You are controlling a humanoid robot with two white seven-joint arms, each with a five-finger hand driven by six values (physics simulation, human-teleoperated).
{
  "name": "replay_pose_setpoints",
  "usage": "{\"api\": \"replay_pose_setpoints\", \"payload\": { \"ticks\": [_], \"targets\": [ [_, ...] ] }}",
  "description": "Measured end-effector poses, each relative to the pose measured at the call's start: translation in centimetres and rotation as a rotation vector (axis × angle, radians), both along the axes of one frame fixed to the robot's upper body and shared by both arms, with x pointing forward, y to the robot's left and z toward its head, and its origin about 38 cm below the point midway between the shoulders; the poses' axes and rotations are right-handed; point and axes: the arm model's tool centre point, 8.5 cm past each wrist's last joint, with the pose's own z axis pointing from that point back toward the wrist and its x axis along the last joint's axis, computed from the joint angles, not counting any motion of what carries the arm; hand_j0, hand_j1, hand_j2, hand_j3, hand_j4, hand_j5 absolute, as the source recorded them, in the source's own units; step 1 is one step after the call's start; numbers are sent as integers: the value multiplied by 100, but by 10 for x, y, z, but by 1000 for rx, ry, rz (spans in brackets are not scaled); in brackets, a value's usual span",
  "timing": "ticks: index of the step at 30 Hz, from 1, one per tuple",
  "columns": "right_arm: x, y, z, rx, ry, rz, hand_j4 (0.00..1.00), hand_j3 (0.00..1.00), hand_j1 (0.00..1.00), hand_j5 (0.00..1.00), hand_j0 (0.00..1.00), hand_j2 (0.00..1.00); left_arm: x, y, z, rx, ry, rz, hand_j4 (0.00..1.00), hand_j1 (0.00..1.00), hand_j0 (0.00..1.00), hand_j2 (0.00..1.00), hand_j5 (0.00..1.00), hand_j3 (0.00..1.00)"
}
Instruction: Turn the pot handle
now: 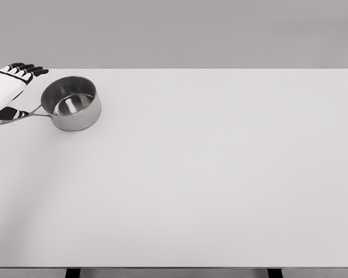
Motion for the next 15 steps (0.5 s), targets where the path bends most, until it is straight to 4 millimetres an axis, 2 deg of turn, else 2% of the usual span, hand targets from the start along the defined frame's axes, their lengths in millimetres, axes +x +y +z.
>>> {"api": "replay_pose_setpoints", "payload": {
  "ticks": [2,7,10,15],
  "targets": [
    [0,0,0,0,0,0,100,100,100,100,100,100,-3,-2,-2,-3,3,-6,100,100,100,100,100,100],
    [0,0,0,0,0,0,100,100,100,100,100,100,-5,-9,9,-5,-32,-29,100,100,100,100,100,100],
    [0,0,0,0,0,0,100,100,100,100,100,100,-14,-7,-4,-5,-2,-27,100,100,100,100,100,100],
    [0,0,0,0,0,0,100,100,100,100,100,100,-18,0,-4,5,2,-15,100,100,100,100,100,100]
  ]
}}
